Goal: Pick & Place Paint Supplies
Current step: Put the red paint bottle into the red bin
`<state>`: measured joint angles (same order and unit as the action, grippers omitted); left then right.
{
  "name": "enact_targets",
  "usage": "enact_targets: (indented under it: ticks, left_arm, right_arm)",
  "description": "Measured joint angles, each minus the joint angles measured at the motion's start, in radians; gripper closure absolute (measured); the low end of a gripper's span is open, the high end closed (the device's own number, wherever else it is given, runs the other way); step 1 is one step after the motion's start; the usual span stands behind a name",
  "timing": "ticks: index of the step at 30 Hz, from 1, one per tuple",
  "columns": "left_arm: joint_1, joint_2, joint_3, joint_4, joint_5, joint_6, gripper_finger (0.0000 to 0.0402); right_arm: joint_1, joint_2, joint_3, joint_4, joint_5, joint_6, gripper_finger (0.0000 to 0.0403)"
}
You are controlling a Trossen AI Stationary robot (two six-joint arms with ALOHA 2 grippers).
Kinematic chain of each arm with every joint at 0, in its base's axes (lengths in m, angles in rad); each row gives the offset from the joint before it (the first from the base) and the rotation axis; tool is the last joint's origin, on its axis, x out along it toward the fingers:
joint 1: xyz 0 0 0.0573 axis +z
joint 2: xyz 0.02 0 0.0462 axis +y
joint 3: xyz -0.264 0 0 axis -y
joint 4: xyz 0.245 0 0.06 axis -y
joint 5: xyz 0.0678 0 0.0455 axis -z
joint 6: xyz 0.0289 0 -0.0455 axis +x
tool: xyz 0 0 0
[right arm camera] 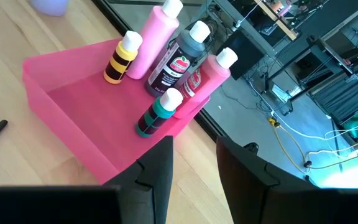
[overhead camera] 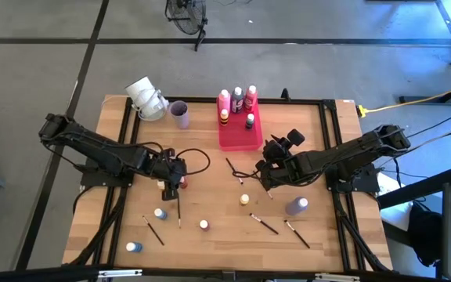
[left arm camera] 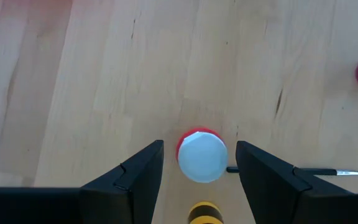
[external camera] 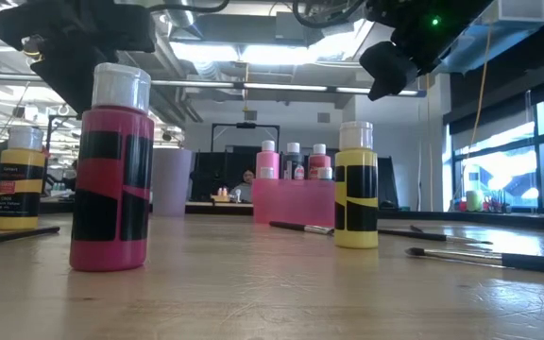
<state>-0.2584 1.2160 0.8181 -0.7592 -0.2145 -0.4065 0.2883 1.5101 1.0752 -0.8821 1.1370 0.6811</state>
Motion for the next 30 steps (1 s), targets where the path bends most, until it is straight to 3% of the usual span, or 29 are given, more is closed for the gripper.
enact_targets:
  ticks: [30]
  left_arm:
    - [0.000,0.126,-0.001,0.016,0.018,0.008,0.0204]
  right_arm:
    - [0.000,0.000,0.000,0.000,-0.015,-0.001,0.0275]
